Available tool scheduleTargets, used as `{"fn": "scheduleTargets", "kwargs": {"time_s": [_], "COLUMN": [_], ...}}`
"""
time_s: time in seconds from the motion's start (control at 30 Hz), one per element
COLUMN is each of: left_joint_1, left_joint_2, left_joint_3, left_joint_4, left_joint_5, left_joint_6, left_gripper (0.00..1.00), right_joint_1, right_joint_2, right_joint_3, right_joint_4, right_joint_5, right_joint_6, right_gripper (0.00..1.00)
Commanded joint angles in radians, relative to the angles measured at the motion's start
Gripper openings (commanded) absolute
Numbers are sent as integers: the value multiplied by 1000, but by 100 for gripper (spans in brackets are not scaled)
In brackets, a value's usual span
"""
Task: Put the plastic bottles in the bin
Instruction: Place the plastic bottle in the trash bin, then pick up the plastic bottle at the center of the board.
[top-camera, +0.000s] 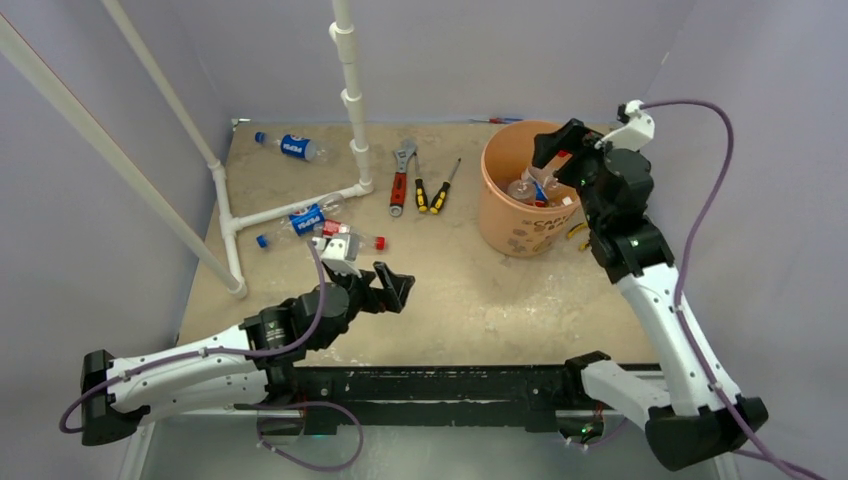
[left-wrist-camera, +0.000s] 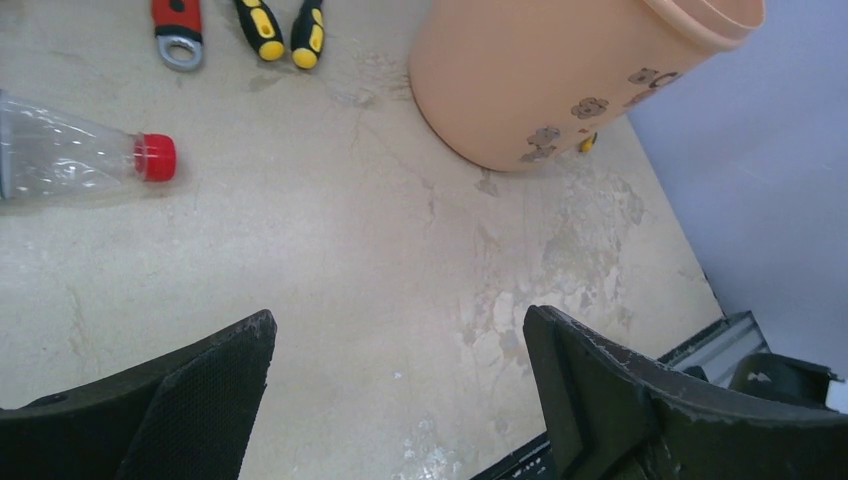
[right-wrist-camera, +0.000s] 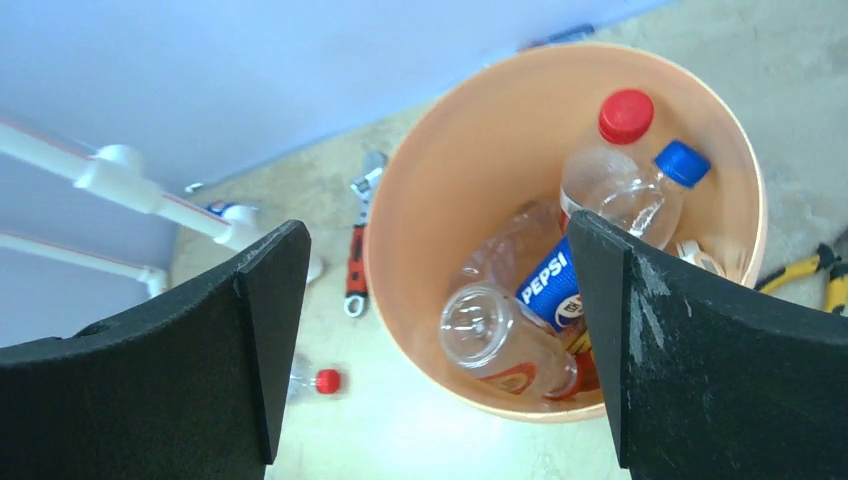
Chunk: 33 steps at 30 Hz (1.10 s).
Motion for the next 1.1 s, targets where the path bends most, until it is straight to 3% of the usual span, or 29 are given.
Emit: {"fn": "scheduleTargets", "kwargs": {"time_s": [0.0, 0.23, 0.37, 0.53, 0.57, 0.67, 0.8, 1.07], "left_joint_1": [-1, -1, 1, 27, 49, 170, 271, 420], "left_joint_2": [17, 17, 28, 234, 282, 429, 632, 713], "left_joint_3": [70, 71, 60, 177, 221, 319, 458, 498], "left_joint_4": [-95, -402, -479, -735, -751, -646, -682, -645], "left_joint_5": [-146, -447, -515, -589, -575, -426, -318, -260], "left_joint_6": [-50, -452, -540, -834, -847, -689, -683, -777], "left_gripper": [94, 99, 99, 99, 99, 99, 99, 99], "right_joint_1": [0, 2, 1, 2, 2, 2, 2, 2], "right_joint_2": [-107, -272, -360, -455, -474, -525, -576, -630], "right_joint_3": [19, -149, -268, -382, -387, -403, -404, -393], "right_joint_4": [14, 81, 160, 222, 207, 156, 151, 103], "right_joint_5": [-152, -424, -610, -660, -636, -554, -550, -545], "right_joint_6": [-30, 17, 45, 82, 82, 85, 83, 70], "right_gripper": [99, 99, 99, 97, 96, 95, 95, 94]}}
